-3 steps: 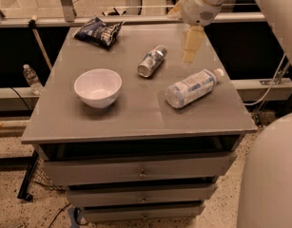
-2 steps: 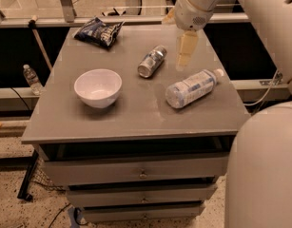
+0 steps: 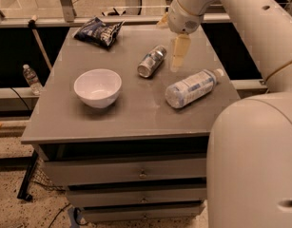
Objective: Place redbull can into white bowl
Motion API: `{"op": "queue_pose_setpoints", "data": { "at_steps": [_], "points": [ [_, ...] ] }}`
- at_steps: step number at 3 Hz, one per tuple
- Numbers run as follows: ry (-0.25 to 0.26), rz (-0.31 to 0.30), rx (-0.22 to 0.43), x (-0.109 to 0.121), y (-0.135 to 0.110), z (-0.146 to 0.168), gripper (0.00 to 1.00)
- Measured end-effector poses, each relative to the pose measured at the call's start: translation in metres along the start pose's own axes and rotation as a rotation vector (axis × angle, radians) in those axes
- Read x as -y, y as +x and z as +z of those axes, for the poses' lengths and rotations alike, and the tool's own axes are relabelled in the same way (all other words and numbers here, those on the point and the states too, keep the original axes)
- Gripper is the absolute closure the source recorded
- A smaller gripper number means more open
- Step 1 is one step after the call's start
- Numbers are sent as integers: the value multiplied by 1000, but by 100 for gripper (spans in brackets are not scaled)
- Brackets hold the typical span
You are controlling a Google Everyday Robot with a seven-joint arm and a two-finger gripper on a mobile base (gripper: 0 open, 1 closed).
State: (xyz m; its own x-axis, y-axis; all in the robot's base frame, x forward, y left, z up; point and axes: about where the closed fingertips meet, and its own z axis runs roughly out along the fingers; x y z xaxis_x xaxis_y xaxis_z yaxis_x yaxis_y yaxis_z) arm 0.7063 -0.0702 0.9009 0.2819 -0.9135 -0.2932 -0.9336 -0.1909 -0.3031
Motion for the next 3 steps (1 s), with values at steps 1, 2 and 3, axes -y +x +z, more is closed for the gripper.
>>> {"op": "queue_pose_setpoints", "data": {
  "at_steps": [1, 2, 3],
  "points": [
    [4, -18, 1, 8, -6, 10, 0],
    [-2, -40, -3, 11, -14, 21, 0],
    [-17, -65, -12, 11, -22, 30, 0]
  ]
}}
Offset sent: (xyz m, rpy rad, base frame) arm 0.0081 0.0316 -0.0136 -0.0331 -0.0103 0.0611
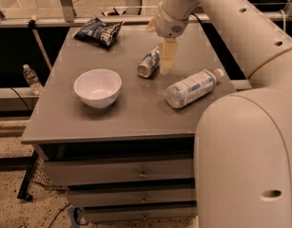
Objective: Place redbull can into white bowl
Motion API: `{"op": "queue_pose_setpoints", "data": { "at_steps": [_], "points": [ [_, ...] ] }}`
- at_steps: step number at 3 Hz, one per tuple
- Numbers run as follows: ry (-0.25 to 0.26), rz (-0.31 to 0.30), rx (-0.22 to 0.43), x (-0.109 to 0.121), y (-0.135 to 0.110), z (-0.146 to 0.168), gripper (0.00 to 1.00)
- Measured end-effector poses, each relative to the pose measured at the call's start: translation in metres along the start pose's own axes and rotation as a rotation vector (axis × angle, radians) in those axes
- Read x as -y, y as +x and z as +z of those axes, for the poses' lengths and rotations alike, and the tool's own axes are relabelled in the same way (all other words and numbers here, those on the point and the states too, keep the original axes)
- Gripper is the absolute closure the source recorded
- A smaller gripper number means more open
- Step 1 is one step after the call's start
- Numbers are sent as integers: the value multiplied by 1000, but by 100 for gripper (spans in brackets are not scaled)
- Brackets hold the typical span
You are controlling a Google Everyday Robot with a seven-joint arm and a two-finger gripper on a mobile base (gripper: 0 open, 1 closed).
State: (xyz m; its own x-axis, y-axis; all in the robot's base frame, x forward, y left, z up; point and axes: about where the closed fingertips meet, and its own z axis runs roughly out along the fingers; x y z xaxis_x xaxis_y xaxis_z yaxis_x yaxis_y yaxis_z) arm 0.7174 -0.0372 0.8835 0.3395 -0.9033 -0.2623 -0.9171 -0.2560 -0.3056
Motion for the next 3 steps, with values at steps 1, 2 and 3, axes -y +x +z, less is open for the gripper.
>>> {"op": "queue_pose_setpoints", "data": {
  "at_steps": [1, 2, 3],
  "points": [
    [-23, -19, 0, -1, -7, 11, 0],
    [-45, -24, 12, -2, -10, 20, 0],
    [-75, -10, 31, -4, -9, 31, 0]
  ]
}}
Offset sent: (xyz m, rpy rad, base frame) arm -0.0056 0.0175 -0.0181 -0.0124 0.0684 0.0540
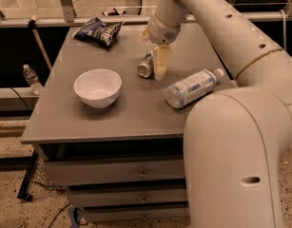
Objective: Place redbull can into white bowl
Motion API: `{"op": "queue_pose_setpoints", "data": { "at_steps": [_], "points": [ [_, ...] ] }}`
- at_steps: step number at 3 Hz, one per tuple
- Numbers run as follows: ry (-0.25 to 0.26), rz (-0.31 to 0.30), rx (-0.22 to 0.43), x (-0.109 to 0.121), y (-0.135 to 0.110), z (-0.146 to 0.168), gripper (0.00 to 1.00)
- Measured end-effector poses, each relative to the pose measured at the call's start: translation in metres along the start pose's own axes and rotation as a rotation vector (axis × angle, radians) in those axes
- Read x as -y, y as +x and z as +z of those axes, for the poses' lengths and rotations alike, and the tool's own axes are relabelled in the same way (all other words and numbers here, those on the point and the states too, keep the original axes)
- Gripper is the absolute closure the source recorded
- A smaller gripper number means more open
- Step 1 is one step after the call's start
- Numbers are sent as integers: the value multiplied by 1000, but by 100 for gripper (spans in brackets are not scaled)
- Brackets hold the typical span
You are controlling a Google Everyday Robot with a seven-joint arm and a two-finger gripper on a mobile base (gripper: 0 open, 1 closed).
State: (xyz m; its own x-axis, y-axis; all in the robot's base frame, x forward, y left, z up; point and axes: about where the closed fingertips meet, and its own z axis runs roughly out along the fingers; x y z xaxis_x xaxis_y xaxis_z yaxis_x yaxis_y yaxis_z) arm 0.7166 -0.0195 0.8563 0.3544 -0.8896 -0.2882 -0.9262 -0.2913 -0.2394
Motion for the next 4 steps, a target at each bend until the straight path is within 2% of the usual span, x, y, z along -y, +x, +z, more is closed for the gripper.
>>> {"op": "queue_pose_setpoints", "data": {
  "at_steps": [1, 2, 4],
  "points": [
    [-14, 11, 7, -1, 3, 5, 0],
    [-24, 20, 9, -3, 4, 8, 18],
    [-26, 39, 18, -6, 3, 6, 64]
  ]
}}
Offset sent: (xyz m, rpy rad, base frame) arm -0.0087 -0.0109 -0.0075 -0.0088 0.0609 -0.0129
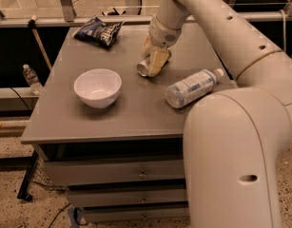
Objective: Place redbull can into white bowl
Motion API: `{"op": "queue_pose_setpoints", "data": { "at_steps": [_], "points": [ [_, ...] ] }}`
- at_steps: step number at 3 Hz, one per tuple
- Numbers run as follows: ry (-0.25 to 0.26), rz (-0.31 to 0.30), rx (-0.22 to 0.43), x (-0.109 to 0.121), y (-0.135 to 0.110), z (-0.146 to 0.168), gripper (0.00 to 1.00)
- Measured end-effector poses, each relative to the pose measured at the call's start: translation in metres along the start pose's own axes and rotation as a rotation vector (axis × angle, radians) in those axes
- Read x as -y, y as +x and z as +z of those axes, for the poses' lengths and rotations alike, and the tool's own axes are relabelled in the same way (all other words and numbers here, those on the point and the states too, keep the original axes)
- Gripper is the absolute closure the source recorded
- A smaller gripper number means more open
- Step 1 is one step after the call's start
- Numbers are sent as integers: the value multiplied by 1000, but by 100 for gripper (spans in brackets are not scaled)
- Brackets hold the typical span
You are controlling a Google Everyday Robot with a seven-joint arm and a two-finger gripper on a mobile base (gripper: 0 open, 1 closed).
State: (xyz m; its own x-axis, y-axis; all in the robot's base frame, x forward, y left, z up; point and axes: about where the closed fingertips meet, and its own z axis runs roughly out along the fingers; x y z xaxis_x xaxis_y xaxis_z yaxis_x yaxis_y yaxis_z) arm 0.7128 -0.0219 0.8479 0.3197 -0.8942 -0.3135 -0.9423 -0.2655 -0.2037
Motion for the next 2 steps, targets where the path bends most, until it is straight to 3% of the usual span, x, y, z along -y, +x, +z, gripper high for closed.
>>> {"op": "queue_pose_setpoints", "data": {
  "at_steps": [1, 2],
  "points": [
    [8, 2, 10, 0, -4, -4, 87],
    [51, -29, 22, 3, -18, -22, 100]
  ]
}}
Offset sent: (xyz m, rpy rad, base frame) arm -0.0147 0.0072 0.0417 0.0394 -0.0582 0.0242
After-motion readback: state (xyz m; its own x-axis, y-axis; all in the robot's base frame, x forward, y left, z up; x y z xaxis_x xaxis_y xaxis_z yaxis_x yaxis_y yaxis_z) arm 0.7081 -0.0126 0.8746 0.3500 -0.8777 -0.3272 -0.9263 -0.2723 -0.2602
